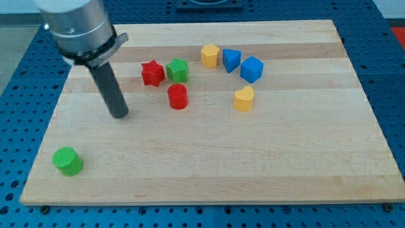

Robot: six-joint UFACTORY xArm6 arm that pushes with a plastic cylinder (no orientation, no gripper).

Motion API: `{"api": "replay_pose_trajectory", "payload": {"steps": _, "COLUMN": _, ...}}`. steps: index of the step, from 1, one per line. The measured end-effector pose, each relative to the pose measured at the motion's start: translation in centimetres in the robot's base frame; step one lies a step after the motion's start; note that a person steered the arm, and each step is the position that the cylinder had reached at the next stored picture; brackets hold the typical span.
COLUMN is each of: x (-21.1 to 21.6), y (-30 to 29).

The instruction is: Separate the stars

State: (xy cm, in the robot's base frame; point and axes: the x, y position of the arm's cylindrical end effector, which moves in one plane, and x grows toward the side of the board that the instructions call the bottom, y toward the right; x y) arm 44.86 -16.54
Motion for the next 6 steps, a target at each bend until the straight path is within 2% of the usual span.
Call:
{"api": "replay_pose_trajectory", "payload": {"steps": 2, "x": -4.7, "y": 5.7}}
{"api": "replay_pose_trajectory", "payload": {"steps": 6, "x": -12.9, "y": 6.1}}
